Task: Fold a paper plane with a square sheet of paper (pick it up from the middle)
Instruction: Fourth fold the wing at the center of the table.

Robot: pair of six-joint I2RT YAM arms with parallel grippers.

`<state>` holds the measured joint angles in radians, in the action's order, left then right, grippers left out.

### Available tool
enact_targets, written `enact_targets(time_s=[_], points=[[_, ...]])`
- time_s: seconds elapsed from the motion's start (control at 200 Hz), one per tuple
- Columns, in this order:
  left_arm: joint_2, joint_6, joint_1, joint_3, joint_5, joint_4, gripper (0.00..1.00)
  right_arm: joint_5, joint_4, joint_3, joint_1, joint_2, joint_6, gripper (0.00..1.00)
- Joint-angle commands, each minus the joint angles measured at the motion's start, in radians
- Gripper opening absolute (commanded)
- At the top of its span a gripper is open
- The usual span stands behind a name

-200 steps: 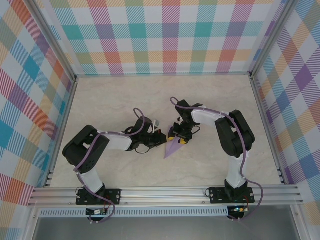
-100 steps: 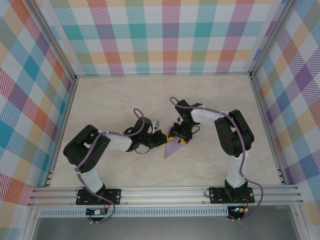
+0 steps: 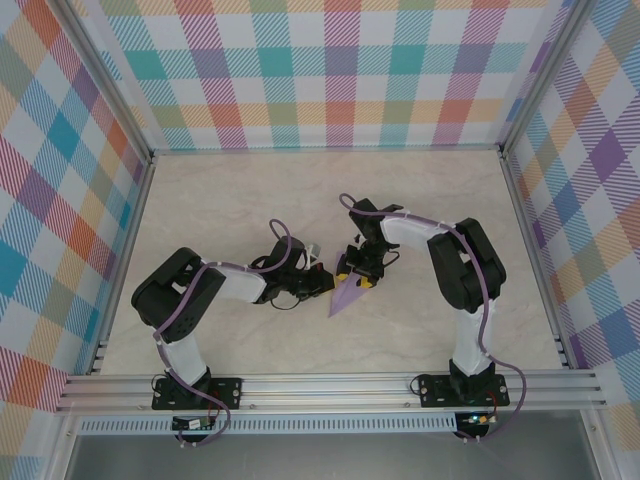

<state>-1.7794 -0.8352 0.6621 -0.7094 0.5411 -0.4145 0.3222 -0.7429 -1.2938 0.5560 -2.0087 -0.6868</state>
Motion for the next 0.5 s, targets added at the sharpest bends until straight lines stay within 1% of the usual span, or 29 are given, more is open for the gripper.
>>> enact_targets(time_s=[0.0, 0.495], points=[[-0.019, 0.03, 0.008, -0.017, 0.003, 0.036, 0.0, -0.076, 0.068, 0.079, 0.035, -0.178, 0.031, 0.54], [-0.041, 0.036, 0.01, -0.028, -0.011, 0.056, 0.0, -0.132, 0.029, 0.054, 0.062, -0.22, 0.03, 0.54]])
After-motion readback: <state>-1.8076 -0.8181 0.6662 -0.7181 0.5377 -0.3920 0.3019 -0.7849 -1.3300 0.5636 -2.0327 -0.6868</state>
